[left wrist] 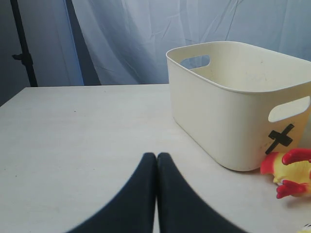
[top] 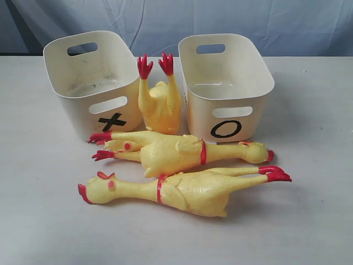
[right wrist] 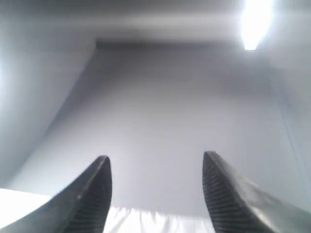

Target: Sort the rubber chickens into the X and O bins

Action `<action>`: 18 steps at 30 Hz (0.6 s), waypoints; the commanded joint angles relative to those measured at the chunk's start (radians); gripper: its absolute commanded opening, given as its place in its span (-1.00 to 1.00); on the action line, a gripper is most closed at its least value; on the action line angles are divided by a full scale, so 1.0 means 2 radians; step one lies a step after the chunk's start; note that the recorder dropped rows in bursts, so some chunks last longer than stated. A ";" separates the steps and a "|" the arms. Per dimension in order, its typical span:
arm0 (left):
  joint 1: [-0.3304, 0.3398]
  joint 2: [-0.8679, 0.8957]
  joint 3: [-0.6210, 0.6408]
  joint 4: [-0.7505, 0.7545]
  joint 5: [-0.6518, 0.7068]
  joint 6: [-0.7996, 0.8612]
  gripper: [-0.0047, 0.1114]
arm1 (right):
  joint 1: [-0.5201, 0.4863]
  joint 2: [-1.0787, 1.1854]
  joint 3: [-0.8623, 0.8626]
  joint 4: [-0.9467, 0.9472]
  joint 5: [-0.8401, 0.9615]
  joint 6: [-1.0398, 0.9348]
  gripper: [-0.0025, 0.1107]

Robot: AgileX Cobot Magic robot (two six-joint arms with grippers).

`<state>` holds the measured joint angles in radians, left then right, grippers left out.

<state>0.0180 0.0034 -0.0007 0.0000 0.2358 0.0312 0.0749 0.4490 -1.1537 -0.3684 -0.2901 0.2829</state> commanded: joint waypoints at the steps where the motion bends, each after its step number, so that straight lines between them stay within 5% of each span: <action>1: -0.005 -0.002 0.000 0.000 0.002 -0.002 -0.92 | 0.046 0.109 -0.104 -0.073 0.296 0.121 -0.02; 5: -0.005 -0.002 0.000 0.000 0.002 -0.002 -0.92 | 0.098 0.188 -0.107 -0.006 0.523 0.040 -0.02; 10: -0.005 -0.002 0.000 0.000 0.002 -0.002 -0.92 | 0.145 0.294 -0.051 0.059 0.692 -0.048 -0.02; 14: -0.005 -0.002 0.000 0.000 0.002 -0.002 -0.92 | 0.156 0.379 -0.001 0.151 0.733 -0.081 -0.02; 18: -0.005 -0.002 0.000 0.000 0.002 -0.002 -0.92 | 0.178 0.440 0.038 0.275 0.736 -0.281 -0.02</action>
<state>0.0180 0.0034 -0.0007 0.0000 0.2358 0.0312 0.4004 1.2672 -1.1203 0.0111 1.1697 -0.0324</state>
